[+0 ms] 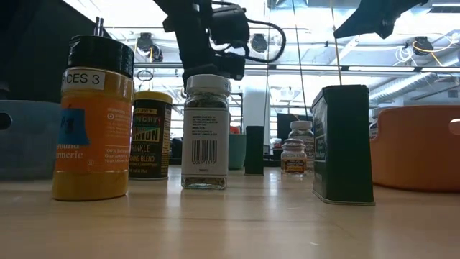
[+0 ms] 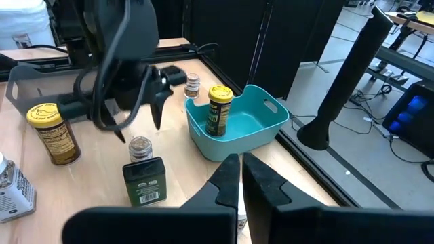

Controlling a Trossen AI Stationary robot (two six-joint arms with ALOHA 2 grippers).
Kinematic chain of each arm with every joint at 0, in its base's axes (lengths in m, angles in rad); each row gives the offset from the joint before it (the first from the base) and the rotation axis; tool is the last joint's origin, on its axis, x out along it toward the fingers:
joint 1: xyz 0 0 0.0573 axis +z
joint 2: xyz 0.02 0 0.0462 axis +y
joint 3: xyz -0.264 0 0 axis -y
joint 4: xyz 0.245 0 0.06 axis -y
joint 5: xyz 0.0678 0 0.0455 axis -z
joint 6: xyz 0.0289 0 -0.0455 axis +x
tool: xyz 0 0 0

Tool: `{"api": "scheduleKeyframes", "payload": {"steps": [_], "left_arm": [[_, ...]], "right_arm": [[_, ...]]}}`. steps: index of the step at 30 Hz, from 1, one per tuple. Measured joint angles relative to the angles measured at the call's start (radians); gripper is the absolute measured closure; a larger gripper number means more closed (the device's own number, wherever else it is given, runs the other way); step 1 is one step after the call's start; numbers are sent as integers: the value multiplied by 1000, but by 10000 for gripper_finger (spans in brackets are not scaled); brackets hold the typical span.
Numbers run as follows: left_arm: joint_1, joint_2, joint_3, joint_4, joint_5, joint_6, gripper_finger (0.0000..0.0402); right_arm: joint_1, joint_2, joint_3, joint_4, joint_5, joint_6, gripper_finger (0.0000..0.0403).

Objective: Sort spices by type
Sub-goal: Put the bottom left brown seasoning bottle into the black bin

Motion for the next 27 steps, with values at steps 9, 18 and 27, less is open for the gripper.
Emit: {"api": "scheduleKeyframes", "payload": {"steps": [9,18,27], "left_arm": [[0,65,-1,4,38,0,111],[0,99,-2,29,37,3,111],[0,100,-2,53,35,20,127]], "right_arm": [[0,0,0,0,0,0,403],[0,0,0,0,0,0,403],[0,0,0,0,0,-4,403]]}}
